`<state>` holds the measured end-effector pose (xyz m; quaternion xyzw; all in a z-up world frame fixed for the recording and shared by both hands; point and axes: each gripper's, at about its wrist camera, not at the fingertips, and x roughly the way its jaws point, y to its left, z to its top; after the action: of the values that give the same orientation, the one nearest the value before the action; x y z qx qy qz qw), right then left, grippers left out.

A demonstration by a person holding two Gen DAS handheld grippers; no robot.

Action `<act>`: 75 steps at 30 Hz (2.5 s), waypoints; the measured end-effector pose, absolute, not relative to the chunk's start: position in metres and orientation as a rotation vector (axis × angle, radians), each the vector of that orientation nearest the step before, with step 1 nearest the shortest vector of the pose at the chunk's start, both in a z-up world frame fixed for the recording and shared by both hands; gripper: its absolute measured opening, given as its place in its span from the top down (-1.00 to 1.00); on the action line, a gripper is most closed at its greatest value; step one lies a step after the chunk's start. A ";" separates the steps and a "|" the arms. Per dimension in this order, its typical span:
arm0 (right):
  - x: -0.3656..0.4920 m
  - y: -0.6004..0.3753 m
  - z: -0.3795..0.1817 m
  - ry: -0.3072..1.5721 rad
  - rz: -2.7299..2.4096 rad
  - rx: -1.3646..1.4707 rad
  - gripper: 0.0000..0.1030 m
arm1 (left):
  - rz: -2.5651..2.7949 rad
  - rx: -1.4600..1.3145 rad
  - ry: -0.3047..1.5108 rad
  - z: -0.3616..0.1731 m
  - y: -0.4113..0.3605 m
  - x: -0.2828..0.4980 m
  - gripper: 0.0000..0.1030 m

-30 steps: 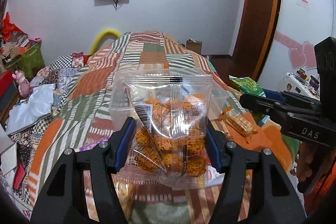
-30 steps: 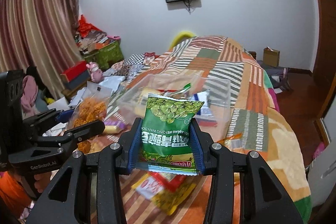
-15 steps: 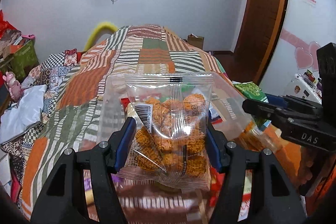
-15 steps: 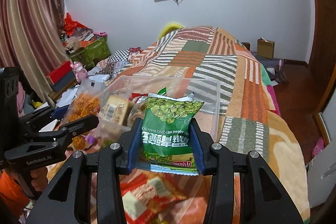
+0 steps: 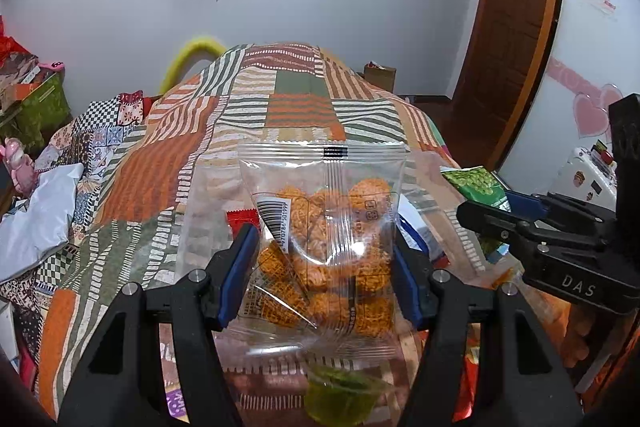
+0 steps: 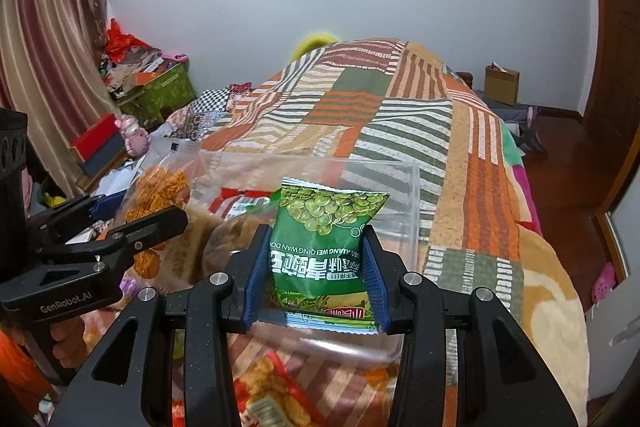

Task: Organize snacks
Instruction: 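Carry both bags over the clear box and open both grippers, then grasp the square biscuit pack with the left gripper while the right grasps the red chip bag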

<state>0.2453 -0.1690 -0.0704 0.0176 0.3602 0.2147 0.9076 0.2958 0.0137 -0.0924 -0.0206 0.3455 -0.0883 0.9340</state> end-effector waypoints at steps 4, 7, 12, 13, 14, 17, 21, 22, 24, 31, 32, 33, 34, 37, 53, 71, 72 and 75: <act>0.249 -0.164 -0.077 0.757 0.432 0.015 0.22 | -0.160 -0.037 0.703 -0.099 0.012 0.300 -0.21; 0.252 -0.160 -0.082 0.768 0.421 -0.015 0.20 | -0.149 -0.024 0.698 -0.100 0.009 0.301 -0.21; 0.257 -0.164 -0.086 0.814 0.420 0.014 0.14 | -0.139 -0.022 0.709 -0.098 0.008 0.302 -0.24; 0.257 -0.165 -0.085 0.814 0.418 0.020 0.04 | -0.140 -0.028 0.709 -0.098 0.009 0.301 -0.27; 0.256 -0.167 -0.082 0.804 0.414 0.025 -0.02 | -0.142 -0.040 0.707 -0.096 0.010 0.300 -0.28; 0.250 -0.169 -0.074 0.782 0.414 0.017 -0.07 | -0.140 -0.054 0.688 -0.088 0.012 0.296 -0.36; 0.240 -0.172 -0.062 0.758 0.423 0.012 -0.14 | -0.146 -0.044 0.663 -0.075 0.012 0.285 -0.36; 0.237 -0.173 -0.059 0.747 0.417 0.009 -0.15 | -0.146 -0.042 0.661 -0.074 0.012 0.282 -0.36; 0.232 -0.175 -0.055 0.734 0.412 0.005 -0.17 | -0.148 -0.039 0.662 -0.070 0.012 0.275 -0.36; 0.205 -0.188 -0.045 0.702 0.389 -0.023 -0.30 | -0.142 -0.023 0.685 -0.066 0.016 0.242 -0.43; 0.201 -0.190 -0.044 0.700 0.384 -0.031 -0.33 | -0.140 -0.018 0.692 -0.067 0.017 0.237 -0.45; 0.197 -0.191 -0.045 0.699 0.382 -0.034 -0.35 | -0.139 -0.015 0.697 -0.068 0.018 0.233 -0.48; 0.192 -0.194 -0.045 0.700 0.381 -0.037 -0.37 | -0.138 -0.012 0.704 -0.069 0.019 0.227 -0.48; 0.179 -0.200 -0.049 0.707 0.375 -0.043 -0.39 | -0.130 -0.007 0.730 -0.074 0.025 0.209 -0.51; 0.142 -0.187 -0.091 0.843 0.448 -0.008 -0.40 | -0.067 -0.012 0.912 -0.139 0.065 0.134 -0.54; 0.167 -0.150 -0.114 0.929 0.446 0.006 -0.60 | -0.069 -0.079 0.929 -0.164 0.085 0.121 0.08; 0.168 -0.151 -0.116 0.936 0.440 0.010 -0.60 | -0.073 -0.081 0.927 -0.164 0.085 0.122 0.09; 0.168 -0.157 -0.120 0.945 0.428 0.018 -0.60 | -0.080 -0.083 0.919 -0.162 0.085 0.122 0.11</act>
<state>0.1683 -0.1571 -0.1201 0.0088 0.4516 0.2046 0.8684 0.1224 0.0846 -0.1623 -0.0402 0.4433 -0.0386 0.8946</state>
